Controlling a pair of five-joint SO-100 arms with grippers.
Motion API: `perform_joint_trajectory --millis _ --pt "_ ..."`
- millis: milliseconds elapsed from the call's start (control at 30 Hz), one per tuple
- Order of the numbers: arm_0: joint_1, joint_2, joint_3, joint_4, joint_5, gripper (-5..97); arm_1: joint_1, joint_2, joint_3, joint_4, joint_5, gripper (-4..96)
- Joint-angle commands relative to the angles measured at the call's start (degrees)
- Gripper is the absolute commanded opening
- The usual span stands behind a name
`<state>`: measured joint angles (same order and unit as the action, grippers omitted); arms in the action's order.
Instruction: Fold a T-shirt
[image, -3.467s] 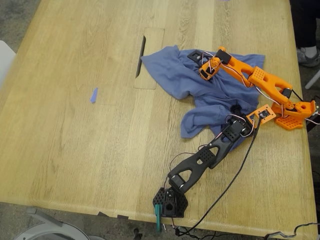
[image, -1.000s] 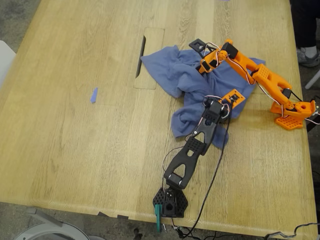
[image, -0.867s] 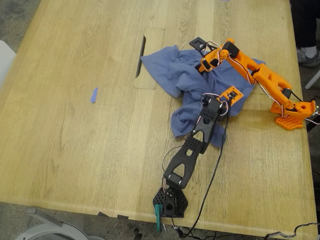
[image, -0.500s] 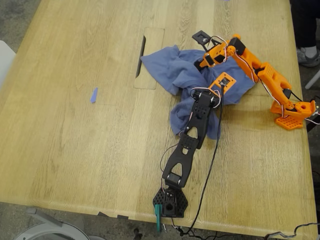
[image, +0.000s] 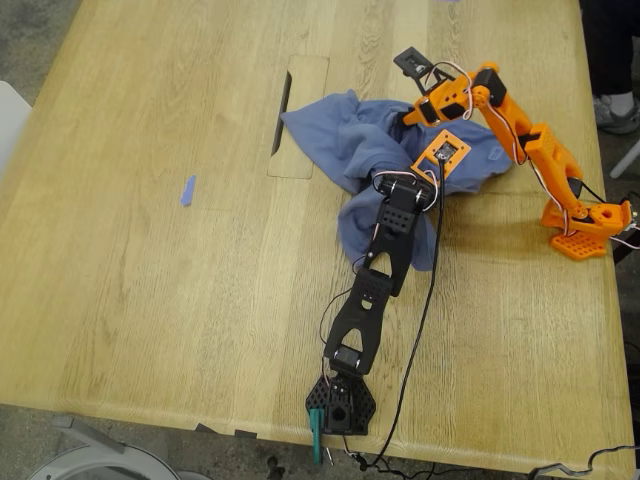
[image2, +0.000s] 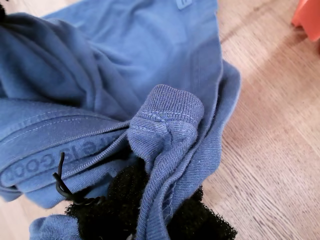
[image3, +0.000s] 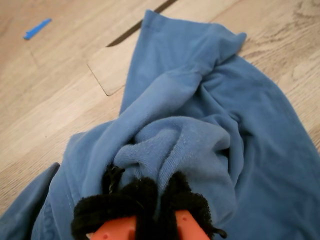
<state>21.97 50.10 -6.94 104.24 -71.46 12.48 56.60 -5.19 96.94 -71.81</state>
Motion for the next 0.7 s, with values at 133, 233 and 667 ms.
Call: perform_joint_trajectory --millis 133,233,667 --pt "-2.7 18.2 1.2 0.7 0.2 0 -1.5 9.1 -2.9 -0.5 -1.2 -0.2" --pt "-3.0 20.2 1.9 0.7 0.3 0 -2.2 11.0 -2.9 -0.7 -1.5 -0.2" --pt "-2.9 27.3 1.9 0.7 1.1 0 -2.5 16.8 -2.9 -6.9 -3.2 -0.2"
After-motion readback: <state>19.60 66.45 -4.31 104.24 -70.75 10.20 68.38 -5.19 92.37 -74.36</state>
